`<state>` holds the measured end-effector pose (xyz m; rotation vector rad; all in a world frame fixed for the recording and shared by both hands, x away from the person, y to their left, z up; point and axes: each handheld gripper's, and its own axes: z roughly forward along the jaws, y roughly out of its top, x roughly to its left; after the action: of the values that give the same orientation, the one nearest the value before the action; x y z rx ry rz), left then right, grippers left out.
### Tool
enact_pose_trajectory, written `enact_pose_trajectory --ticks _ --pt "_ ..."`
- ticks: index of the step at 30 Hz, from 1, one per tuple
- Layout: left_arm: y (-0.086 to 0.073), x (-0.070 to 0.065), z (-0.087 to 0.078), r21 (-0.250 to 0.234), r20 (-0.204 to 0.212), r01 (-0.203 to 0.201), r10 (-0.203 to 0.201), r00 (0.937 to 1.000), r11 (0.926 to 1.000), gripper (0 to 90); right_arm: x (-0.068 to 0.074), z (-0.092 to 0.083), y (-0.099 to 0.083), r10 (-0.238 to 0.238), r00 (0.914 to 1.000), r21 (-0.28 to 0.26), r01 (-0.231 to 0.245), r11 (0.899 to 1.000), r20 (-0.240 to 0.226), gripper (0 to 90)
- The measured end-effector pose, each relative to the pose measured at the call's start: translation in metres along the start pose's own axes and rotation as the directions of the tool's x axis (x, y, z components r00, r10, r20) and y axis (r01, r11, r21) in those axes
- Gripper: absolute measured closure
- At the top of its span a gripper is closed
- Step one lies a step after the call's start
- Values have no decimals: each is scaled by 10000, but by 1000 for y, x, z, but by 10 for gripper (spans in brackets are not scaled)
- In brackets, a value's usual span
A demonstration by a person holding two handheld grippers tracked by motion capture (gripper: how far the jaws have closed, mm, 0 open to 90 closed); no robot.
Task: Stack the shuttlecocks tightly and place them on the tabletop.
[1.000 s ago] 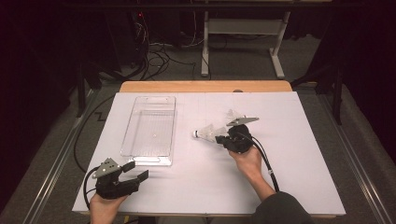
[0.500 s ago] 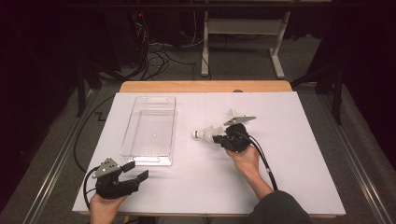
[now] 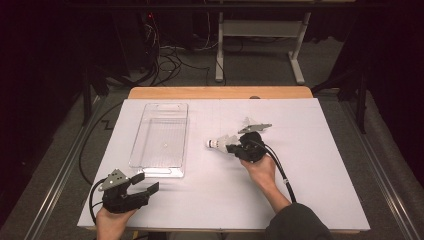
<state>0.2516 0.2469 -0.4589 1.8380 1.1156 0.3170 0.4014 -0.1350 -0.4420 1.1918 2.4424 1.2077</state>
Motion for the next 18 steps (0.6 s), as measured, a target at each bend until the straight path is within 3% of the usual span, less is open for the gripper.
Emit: enact_pose_trajectory --ticks 9,18 --pt "0 0 0 1 -8 5 -5 10000 10000 316 -2 4 2 -50 10000 -3 50 10000 -71 900" --pt "0 0 0 11 -4 -2 2 10000 10000 316 -6 5 1 -80 9996 17 80 10000 287 895"
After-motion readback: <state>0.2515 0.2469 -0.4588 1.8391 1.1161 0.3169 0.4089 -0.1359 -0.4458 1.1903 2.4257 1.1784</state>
